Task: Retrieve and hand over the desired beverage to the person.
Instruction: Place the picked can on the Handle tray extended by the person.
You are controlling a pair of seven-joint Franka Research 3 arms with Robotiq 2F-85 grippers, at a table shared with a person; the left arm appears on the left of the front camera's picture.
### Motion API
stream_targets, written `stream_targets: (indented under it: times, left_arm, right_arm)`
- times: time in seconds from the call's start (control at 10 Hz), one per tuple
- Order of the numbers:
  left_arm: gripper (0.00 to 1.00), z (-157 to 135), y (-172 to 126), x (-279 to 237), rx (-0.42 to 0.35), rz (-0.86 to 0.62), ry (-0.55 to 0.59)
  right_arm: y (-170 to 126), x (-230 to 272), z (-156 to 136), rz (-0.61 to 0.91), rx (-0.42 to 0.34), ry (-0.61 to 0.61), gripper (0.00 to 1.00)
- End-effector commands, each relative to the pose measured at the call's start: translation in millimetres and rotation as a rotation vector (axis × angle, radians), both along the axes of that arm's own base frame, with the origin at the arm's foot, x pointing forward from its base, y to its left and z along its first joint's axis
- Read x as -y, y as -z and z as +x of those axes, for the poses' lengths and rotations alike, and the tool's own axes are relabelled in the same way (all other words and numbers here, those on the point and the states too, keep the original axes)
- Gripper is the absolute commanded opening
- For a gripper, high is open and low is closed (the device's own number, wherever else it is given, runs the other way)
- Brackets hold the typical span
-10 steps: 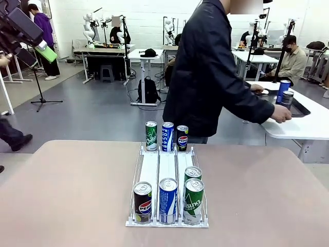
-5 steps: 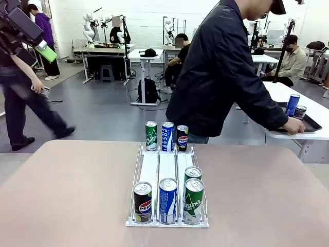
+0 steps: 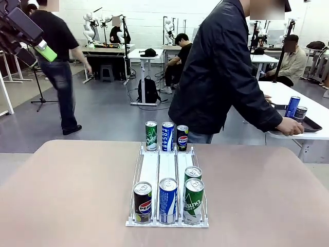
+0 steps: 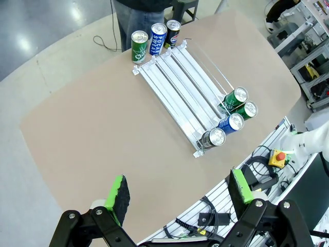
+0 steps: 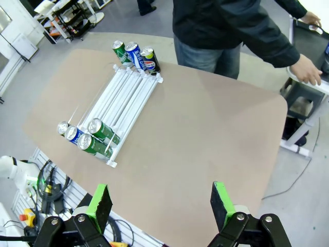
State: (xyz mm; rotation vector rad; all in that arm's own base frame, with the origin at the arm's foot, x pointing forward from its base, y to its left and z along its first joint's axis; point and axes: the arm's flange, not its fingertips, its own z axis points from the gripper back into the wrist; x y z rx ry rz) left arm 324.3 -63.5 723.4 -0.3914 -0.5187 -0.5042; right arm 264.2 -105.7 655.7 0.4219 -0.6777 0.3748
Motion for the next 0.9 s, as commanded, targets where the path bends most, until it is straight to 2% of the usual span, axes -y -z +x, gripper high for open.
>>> stream_targets:
  times: [0.0,0.8]
  left_arm:
    - [1.0,-0.3,-0.2,-0.9,-0.011,-0.005,-0.001]
    - [1.0,-0.3,-0.2,-0.9,-0.011,-0.005,-0.001]
  right_arm:
    - [0.7,-0.8,0.7,0.024,0.007,-0.026,1.0]
    - [0.7,-0.8,0.7,0.024,0.007,-0.026,1.0]
